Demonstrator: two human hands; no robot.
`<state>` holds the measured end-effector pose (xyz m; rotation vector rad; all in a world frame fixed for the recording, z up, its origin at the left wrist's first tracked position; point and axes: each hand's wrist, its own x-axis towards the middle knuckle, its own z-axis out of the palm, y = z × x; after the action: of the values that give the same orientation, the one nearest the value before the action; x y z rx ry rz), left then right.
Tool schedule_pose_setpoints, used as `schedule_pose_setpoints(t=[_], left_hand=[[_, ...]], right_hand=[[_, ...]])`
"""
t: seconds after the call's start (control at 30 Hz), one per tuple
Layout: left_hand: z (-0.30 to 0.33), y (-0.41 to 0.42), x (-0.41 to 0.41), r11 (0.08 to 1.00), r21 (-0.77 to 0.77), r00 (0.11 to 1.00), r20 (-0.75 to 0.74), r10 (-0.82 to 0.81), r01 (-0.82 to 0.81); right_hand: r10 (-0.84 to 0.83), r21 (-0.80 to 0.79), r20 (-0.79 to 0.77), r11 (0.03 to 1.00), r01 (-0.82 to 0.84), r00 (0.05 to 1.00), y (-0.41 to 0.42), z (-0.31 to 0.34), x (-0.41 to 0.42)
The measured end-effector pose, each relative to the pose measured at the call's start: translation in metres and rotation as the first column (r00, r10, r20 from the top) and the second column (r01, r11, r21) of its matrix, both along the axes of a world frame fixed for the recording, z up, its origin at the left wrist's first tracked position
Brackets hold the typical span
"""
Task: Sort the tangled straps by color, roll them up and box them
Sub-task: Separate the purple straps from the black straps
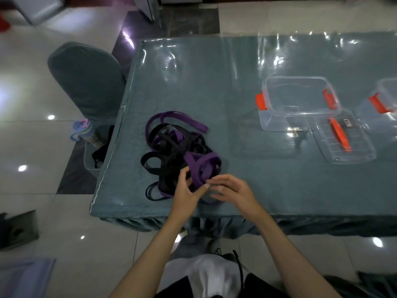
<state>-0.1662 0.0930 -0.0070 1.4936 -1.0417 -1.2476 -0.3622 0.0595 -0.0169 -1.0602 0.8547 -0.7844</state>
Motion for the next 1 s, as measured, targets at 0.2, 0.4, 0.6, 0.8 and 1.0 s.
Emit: schedule_pose_setpoints(t=[0.2,0.4,0.6,0.8,1.0], left_hand=[[0.014,0.019,0.002,0.998,-0.025,0.998,-0.011,0.062,-0.062],[0.037,0.019,0.033,0.957,-0.017,0.941,-0.187,0.281,-0.289],[0.057,0.001,0.057,0.89,-0.03,0.851,-0.307,0.425,-0.455],[0.076,-0.029,0.075,0.884,-0.063,0.82,-0.408,0.401,-0.464],[0.098,-0.075,0.1,0.883,-0.081,0.806,-0.453,0.38,-0.462]], right_hand=[[-0.178,0.023,-0.509,0.975,0.22,0.842,-0.014,-0.039,0.005],[-0.015,-0.22,-0.683,0.957,-0.187,0.73,-0.028,-0.035,0.039],[-0.249,-0.339,-0.624,0.94,0.03,0.741,-0.041,-0.023,0.086],[-0.301,-0.427,-0.534,0.903,0.055,0.79,-0.07,-0.008,0.11],[-0.378,-0.489,-0.474,0.864,0.119,0.795,-0.106,0.002,0.11]])
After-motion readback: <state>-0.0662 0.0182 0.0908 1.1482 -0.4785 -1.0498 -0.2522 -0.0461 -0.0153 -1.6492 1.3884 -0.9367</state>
